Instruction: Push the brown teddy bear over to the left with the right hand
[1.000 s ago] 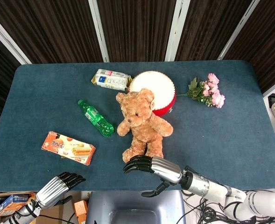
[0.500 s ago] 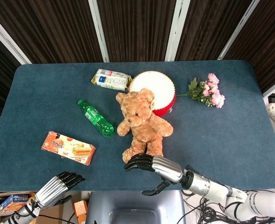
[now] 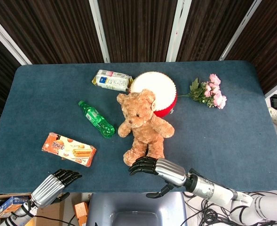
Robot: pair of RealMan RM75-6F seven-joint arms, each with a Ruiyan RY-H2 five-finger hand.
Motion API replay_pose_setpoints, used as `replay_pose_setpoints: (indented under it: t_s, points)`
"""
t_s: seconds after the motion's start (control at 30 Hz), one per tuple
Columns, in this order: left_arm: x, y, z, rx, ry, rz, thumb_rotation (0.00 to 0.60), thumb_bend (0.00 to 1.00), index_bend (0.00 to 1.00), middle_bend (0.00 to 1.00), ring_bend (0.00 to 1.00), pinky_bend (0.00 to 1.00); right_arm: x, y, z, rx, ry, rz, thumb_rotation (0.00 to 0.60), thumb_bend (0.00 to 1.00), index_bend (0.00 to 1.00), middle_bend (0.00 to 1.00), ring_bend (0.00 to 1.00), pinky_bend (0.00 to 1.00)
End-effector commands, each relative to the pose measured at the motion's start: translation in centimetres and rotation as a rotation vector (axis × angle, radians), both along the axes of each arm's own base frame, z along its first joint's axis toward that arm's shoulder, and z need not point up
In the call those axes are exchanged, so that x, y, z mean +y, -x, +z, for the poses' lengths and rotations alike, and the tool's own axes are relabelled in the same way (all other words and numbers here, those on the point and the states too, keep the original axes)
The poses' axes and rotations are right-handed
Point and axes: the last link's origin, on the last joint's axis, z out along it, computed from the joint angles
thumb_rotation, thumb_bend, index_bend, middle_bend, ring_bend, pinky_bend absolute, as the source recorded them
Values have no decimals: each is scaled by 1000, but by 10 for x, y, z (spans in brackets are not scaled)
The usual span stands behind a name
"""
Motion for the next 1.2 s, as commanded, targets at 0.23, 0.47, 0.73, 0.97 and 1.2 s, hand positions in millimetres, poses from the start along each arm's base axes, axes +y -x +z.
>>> replay_pose_setpoints:
  t_s: [0.23,0.47,0.73,0.97,1.2]
  points:
    - [22,18,32,7,-216,150,600,281,214,252,239,335,8,26,22,56,323,-6,600,158,318,197,128,155]
    - [30,27,58,5,-347,275,600,280,248,252,239,340,19,49,38,151,537,-18,600,159,389,221,138,155]
    - [30,27,64,82,-492,254,600,280,276,254,239,340,0,74,49,305,847,-83,600,159,408,221,138,155]
    - [27,24,62,62,-467,248,600,280,286,255,238,340,-23,84,49,356,1035,-118,600,159,463,219,138,155]
    - [27,23,56,51,-396,251,600,279,308,255,238,342,-44,94,41,383,1205,-100,600,159,534,194,136,114]
